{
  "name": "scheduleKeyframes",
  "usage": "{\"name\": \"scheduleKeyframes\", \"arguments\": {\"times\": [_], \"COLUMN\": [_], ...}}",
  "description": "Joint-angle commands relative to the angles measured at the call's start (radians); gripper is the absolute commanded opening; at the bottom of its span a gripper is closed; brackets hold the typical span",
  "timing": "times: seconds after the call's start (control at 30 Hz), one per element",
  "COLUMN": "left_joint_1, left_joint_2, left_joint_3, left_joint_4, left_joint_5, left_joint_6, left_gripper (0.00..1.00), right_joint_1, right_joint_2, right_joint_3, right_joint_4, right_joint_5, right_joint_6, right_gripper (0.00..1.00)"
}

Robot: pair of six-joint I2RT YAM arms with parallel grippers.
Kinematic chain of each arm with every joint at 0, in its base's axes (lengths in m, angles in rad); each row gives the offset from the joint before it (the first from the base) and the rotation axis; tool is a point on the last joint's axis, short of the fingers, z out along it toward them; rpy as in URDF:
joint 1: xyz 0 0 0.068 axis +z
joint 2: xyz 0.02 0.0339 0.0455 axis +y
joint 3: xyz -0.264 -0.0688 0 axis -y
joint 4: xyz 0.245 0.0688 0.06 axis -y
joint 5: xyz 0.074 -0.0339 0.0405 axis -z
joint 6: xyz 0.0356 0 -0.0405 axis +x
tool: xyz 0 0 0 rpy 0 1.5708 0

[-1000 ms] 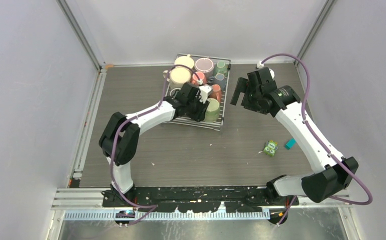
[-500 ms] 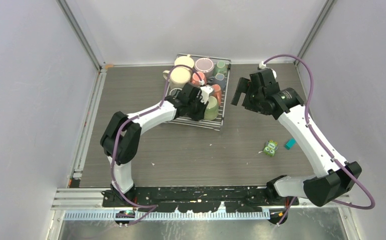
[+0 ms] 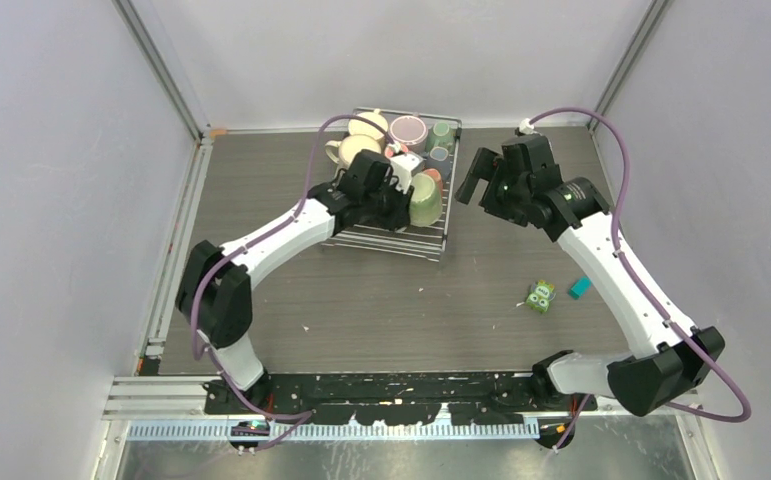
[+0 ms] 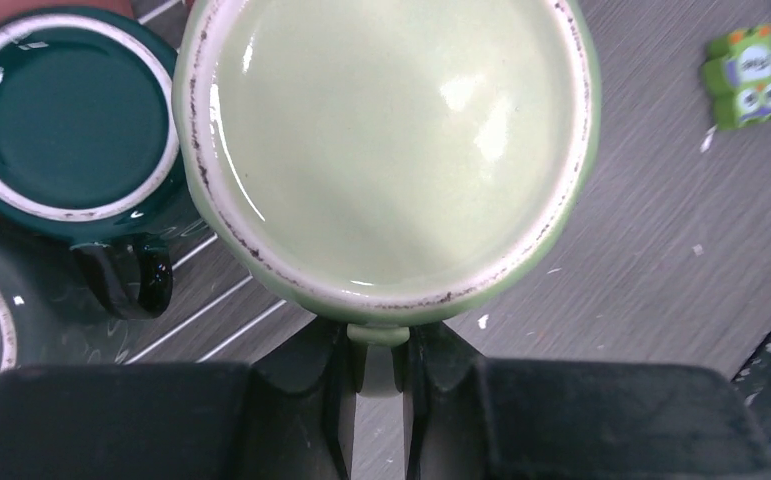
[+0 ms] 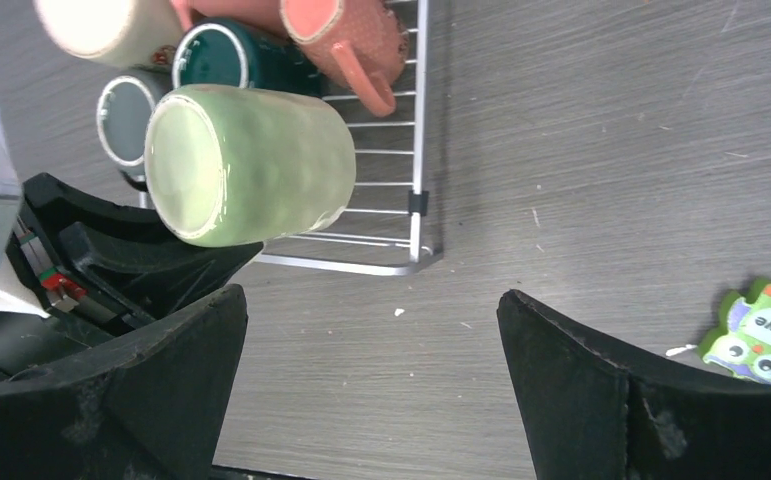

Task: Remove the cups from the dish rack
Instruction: Unload the cup from the dish rack.

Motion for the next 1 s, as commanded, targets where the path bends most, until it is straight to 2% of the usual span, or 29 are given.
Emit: {"name": "scheduleKeyframes", "arguments": {"times": [0.0, 0.27, 0.4, 0.67, 0.83, 0.97], "left_joint_1": [-0.001, 0.030, 0.038, 0.110, 0.122, 0.131], "left_joint_2": [-0.106, -0.165, -0.199, -0.253, -0.282, -0.287], "left_joint_3": [0.074, 0.103, 0.126, 0.124, 0.123, 0.117], "left_joint_4": [0.088, 0.115, 0.121, 0.244, 0.280, 0.337], "left_joint_5": [0.043, 0.173, 0.263, 0.447, 0.481, 0.513], "left_joint_6": [-0.107, -0.349, -0.419, -0.644, -0.699, -0.761], "left_gripper": [0.00, 0.00, 0.00, 0.00, 0.00, 0.00], "right_joint_1": [-0.003, -0.003, -0.002, -0.008, -0.036, -0.044], "right_joint_2": [-0.059, -0.160, -0.212, -0.238, -0.223, -0.215], "right_joint_3": [-0.001, -0.100, -0.154, -0.206, -0.242, -0.253], "right_joint_4": [0.099, 0.337, 0.440, 0.580, 0.762, 0.888], "right_joint_5": [-0.055, -0.216, -0.255, -0.339, -0.479, -0.527], "right_joint_6": [0.038, 0.127, 0.151, 0.174, 0.261, 0.326], "right_gripper": [1.00, 1.00, 1.00, 1.00, 0.99, 0.97]}}
